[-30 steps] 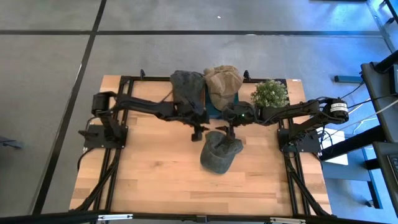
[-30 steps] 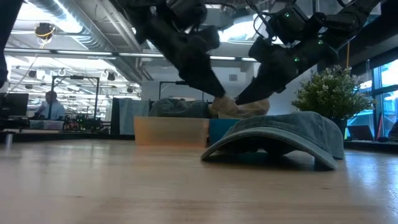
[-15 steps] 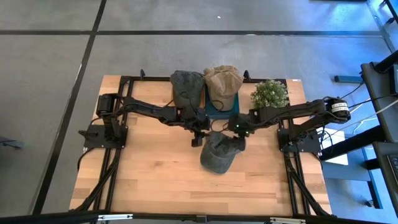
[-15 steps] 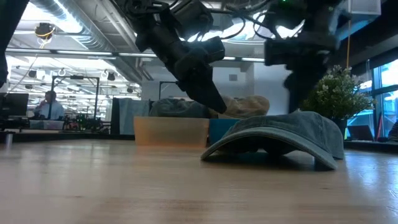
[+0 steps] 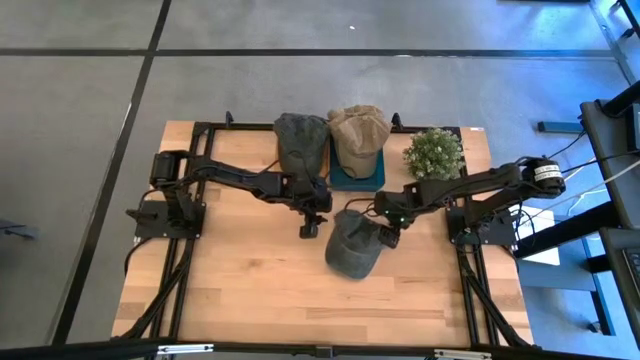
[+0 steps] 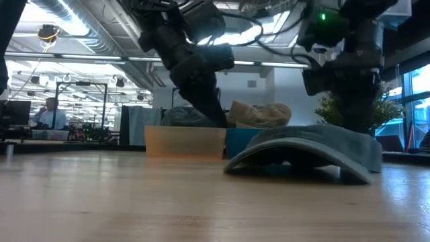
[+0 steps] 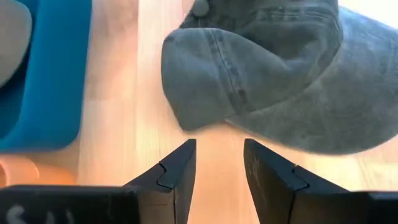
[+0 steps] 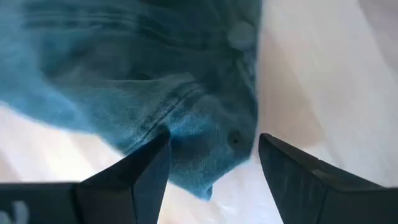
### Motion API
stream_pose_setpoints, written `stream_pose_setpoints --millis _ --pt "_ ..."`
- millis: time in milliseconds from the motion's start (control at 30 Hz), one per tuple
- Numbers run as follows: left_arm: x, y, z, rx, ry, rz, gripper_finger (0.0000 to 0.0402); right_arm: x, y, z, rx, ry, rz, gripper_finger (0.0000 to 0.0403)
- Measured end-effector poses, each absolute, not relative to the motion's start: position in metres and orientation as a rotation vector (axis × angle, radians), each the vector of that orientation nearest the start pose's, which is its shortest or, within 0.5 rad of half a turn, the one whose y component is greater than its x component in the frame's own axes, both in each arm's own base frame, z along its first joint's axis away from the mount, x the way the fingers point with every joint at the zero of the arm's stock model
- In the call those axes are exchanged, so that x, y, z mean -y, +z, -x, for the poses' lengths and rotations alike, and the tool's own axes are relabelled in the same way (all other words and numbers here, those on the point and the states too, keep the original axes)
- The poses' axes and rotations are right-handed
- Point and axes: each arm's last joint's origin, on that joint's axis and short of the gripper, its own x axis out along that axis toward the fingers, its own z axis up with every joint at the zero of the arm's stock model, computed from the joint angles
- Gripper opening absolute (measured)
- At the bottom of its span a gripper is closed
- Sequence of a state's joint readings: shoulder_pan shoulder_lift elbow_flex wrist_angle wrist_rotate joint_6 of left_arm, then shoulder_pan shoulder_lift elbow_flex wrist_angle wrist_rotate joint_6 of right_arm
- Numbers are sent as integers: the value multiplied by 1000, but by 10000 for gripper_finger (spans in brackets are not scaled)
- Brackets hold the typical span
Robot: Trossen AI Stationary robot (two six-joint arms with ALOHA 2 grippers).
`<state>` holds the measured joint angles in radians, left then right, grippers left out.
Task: Pick & Place hat
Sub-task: Put the black cap into the left transparent bin
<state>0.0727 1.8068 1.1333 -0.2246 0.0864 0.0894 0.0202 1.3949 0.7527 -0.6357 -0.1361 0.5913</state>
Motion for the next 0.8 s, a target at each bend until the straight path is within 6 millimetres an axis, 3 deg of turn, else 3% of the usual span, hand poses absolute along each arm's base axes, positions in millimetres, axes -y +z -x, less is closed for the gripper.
stream_pose_setpoints --millis 133,233,333,567,667,800 --pt "-26 177 -364 -898 -39 4 133 -3 163 -224 -1315 -275 -621 243" --pt "-27 176 -363 -905 -30 10 134 0 159 -222 -1278 -200 -668 243" --pt "-27 177 -365 -884 -28 10 134 3 154 -224 -1200 -182 -645 243" --pt "-27 178 -366 -865 -28 9 134 7 138 -216 -1157 -325 -508 241" --pt "-27 178 -366 -865 -27 10 132 8 133 -212 -1160 -360 -458 219" --pt "-27 178 -367 -862 -27 9 132 8 132 -211 -1157 -343 -394 158"
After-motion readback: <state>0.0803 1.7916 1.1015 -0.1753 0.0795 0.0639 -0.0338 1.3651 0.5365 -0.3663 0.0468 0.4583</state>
